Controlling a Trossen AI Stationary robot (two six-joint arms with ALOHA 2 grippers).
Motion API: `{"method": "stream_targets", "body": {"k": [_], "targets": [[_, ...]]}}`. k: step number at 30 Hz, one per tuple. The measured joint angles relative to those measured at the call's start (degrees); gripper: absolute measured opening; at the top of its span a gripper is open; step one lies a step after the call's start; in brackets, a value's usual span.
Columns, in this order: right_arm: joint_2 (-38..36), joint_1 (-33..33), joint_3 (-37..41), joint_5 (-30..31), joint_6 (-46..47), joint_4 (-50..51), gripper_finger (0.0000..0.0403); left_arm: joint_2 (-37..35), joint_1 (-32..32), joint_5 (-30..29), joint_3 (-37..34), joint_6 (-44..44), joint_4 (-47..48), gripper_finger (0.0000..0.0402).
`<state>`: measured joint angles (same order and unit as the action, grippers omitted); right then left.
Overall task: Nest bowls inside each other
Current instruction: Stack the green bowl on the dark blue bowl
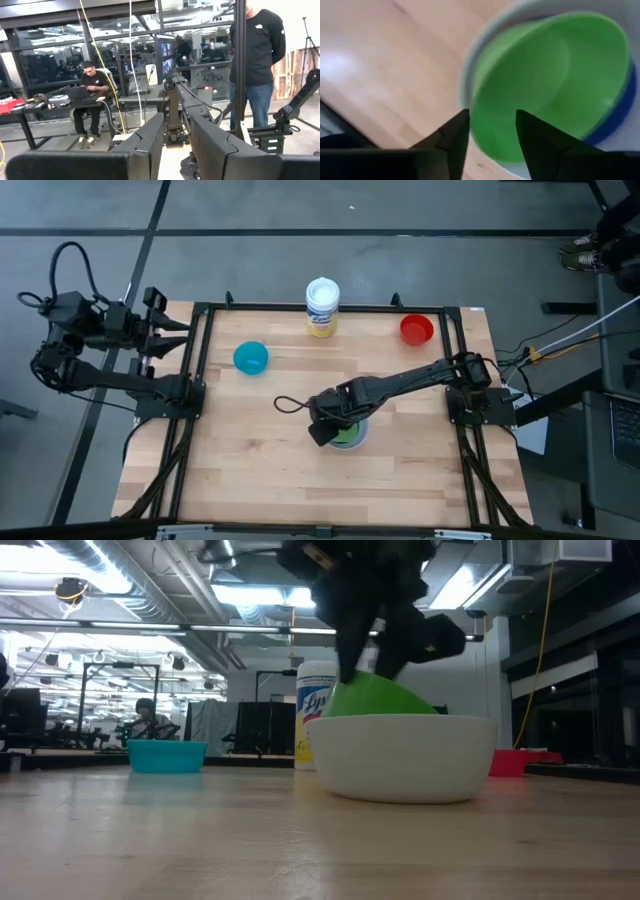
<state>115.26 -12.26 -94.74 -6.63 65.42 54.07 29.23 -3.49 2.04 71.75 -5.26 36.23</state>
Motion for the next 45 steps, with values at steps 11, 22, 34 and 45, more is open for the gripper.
{"method": "stream_targets", "body": {"k": [11, 22, 34, 45], "targets": [[0.8, -0.5, 0.0, 0.8, -1.6, 0.3, 0.0027, 0.0, 0.0, -0.1, 0.0, 0.5, 0.0, 0.0095], [1.4, -0.6, 0.0, 2.3, 1.2, 0.9, 0.0145, 0.0, 0.0, 0.0, 0.0, 1.1, 0.4, 0.0095], [5.3, -2.3, -0.1, -0.3, 1.5, -3.8, 0.0024, 0.0, 0.0, 0.5, 0.0, 2.1, 0.6, 0.0095], [5.3, -1.4, 0.0, 1.7, 1.6, -2.6, 0.0055, 0.0, 0.0, 0.5, 0.0, 2.5, 1.7, 0.0095]]}}
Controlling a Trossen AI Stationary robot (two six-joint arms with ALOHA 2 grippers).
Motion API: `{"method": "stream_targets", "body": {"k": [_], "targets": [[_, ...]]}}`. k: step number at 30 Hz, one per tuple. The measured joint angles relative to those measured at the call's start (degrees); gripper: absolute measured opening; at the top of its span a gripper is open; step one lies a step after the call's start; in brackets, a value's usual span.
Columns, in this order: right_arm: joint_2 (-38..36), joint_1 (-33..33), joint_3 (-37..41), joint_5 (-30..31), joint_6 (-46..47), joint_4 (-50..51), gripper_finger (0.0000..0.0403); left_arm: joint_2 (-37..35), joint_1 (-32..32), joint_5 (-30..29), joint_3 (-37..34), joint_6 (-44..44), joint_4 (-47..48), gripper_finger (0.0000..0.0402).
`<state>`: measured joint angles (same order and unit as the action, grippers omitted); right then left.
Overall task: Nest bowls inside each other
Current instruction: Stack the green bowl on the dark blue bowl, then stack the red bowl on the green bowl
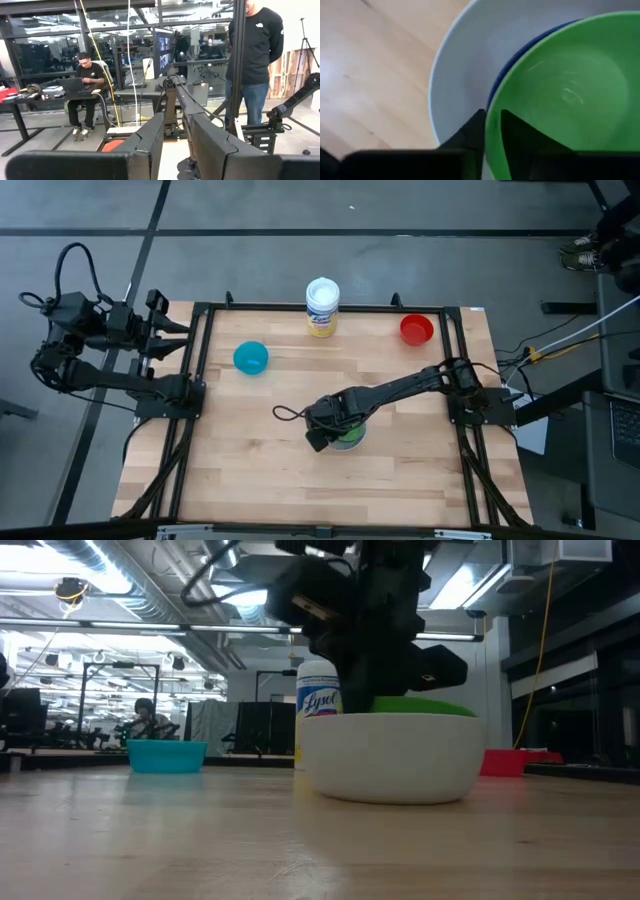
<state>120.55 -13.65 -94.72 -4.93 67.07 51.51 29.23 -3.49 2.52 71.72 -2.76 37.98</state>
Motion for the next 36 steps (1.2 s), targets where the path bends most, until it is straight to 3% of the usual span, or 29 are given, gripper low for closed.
{"method": "stream_targets", "body": {"k": [3, 11, 14, 22, 26, 28, 31, 36], "targets": [[-0.1, 0.0, 0.0, 0.4, -1.3, 0.9, 0.0014, 0.0, 0.0, 0.0, 0.0, 0.0, 0.0, 0.0095], [0.0, 0.0, 0.0, -1.2, -2.7, -1.3, 0.0024, 0.0, 0.0, 0.0, 0.0, 0.0, 0.0, 0.0095], [0.1, 0.0, -0.8, -1.7, -3.0, -2.8, 0.0063, 0.0, 0.0, 0.0, 0.0, 0.0, 0.1, 0.0095], [0.2, 0.6, -2.3, -0.5, -0.9, -2.5, 0.0213, 0.0, 0.0, 0.0, 0.0, 0.4, 1.4, 0.0095], [-1.0, 0.6, -2.4, 0.2, 0.5, -2.5, 0.0253, 0.0, 0.0, 0.0, 0.0, 0.5, 1.5, 0.0095], [-3.2, 0.5, -2.9, 3.5, 1.3, -2.8, 0.0258, 0.0, 0.0, 0.0, 0.0, 0.2, 1.6, 0.0095], [-7.9, 0.7, -5.1, 13.2, 1.1, -0.9, 0.0248, 0.0, 0.0, -0.4, 0.0, 0.1, 2.2, 0.0095], [-17.0, 1.8, -7.3, 27.3, 0.9, 16.9, 0.0202, 0.1, 0.0, -3.1, 0.0, -0.9, 4.8, 0.0095]]}}
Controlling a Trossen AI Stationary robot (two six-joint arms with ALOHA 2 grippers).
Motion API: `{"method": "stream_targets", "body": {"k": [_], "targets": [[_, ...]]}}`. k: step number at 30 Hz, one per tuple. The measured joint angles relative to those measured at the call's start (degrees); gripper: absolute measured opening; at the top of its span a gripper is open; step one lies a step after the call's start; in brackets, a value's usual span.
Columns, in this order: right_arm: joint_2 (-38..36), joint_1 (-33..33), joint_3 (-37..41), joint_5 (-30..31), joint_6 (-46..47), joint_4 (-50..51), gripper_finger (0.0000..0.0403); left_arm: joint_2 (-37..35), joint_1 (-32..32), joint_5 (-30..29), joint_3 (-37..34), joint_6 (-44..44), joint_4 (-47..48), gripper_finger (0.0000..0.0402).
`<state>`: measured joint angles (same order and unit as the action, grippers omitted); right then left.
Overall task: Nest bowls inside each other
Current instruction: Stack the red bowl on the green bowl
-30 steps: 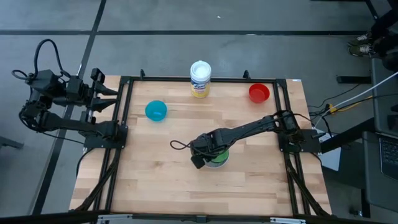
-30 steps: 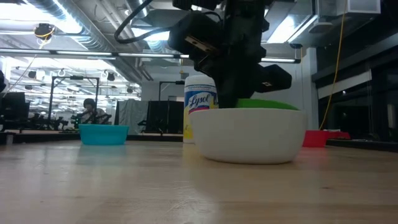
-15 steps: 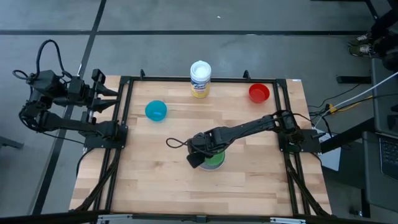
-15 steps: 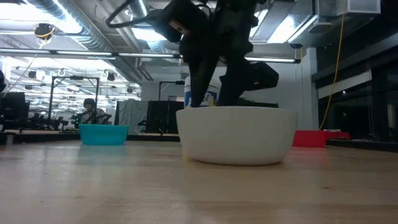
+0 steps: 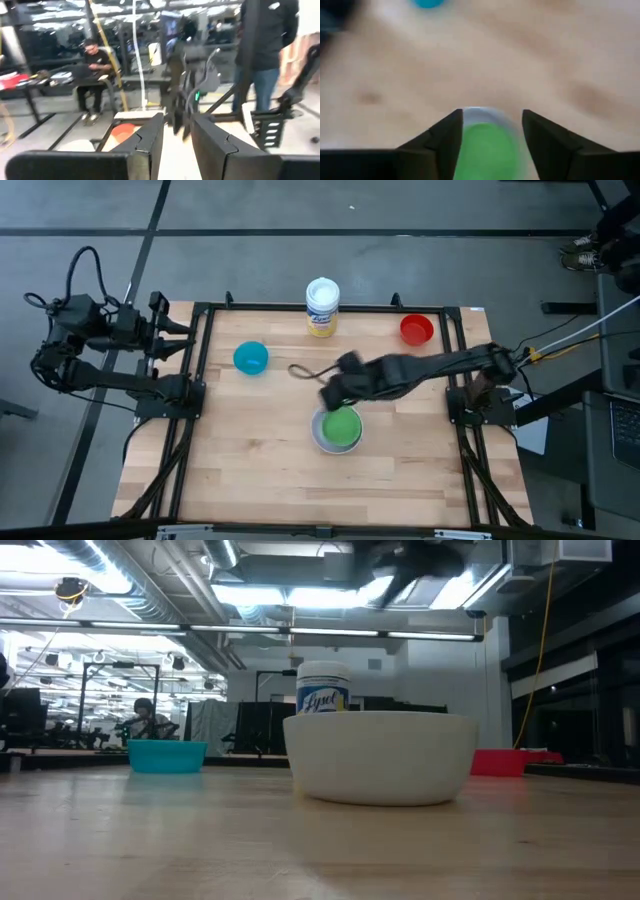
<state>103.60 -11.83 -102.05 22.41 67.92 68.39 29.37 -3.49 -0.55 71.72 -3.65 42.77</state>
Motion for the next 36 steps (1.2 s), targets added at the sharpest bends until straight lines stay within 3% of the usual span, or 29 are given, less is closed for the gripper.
{"method": "stream_targets", "body": {"k": [2, 7, 15, 19, 26, 31, 36], "targets": [[-2.2, 1.8, 0.5, 1.3, -0.9, 9.0, 0.0181, 0.2, 0.0, -2.3, -0.1, -0.7, 2.2, 0.0095], [-4.2, 12.4, 4.4, -6.2, -15.9, 19.5, 0.0144, 0.7, 0.0, -4.5, -3.5, -1.6, 1.7, 0.0095], [-4.2, 32.9, 4.8, -9.9, -40.9, 21.7, 0.0125, 0.8, 0.0, -4.5, -7.6, -0.7, -8.5, 0.0095], [-4.2, 41.9, 7.4, -13.7, -46.2, 21.7, 0.0141, 0.8, 0.0, -5.3, -7.6, 0.4, -9.9, 0.0095], [-4.1, 53.1, 19.7, -17.5, -53.1, 19.8, 0.0191, 1.3, 0.0, -8.3, -7.6, 1.0, -12.8, 0.0095], [-4.1, 56.5, 25.2, -21.1, -56.2, 10.7, 0.0211, 2.6, 0.0, -10.6, -7.6, 1.0, -14.1, 0.0095], [-4.1, 57.9, 28.7, -21.4, -60.8, 1.9, 0.0201, 5.0, 0.0, -11.6, -7.6, 2.8, -15.2, 0.0095]]}}
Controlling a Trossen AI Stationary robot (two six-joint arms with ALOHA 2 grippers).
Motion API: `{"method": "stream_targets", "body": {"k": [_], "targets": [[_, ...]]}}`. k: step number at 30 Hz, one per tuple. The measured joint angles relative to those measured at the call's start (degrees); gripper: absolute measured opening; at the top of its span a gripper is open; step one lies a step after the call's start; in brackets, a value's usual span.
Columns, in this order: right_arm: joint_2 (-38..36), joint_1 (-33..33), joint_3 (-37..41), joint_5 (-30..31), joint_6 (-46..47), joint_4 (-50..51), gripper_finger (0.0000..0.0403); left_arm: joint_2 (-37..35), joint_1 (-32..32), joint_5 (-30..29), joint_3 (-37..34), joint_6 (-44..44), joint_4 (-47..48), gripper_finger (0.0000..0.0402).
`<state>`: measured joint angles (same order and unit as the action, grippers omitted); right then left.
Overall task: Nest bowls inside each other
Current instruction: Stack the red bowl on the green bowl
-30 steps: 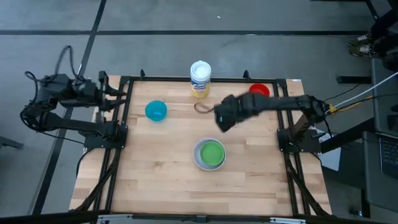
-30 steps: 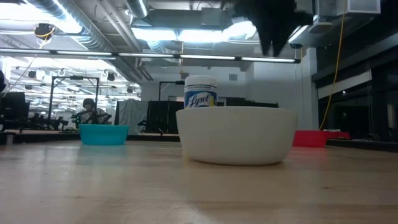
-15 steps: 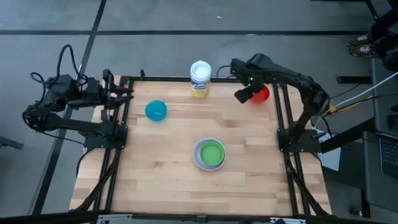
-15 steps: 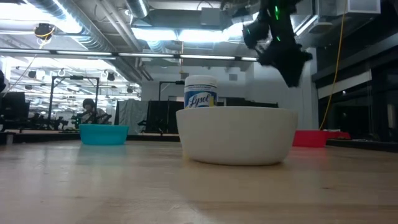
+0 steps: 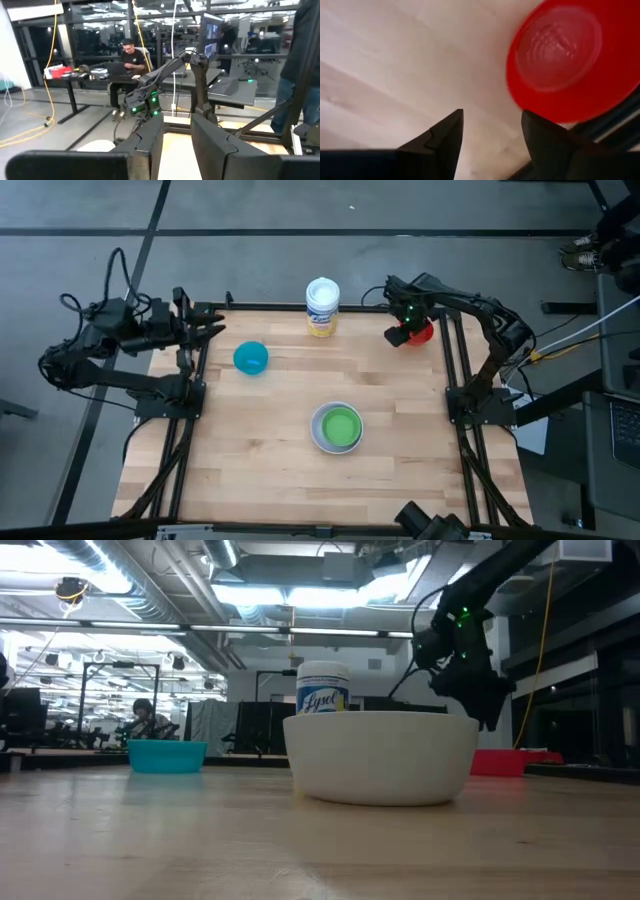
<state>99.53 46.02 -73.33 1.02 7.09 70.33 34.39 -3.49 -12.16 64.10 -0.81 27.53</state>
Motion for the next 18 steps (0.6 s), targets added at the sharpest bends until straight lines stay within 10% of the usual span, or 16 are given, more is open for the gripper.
{"method": "stream_targets", "body": {"k": [18], "targets": [[0.0, 7.3, 8.8, -3.9, -8.9, -14.2, 0.016, 8.3, 0.0, -1.2, 0.0, 3.3, -9.8, 0.0095]]}}
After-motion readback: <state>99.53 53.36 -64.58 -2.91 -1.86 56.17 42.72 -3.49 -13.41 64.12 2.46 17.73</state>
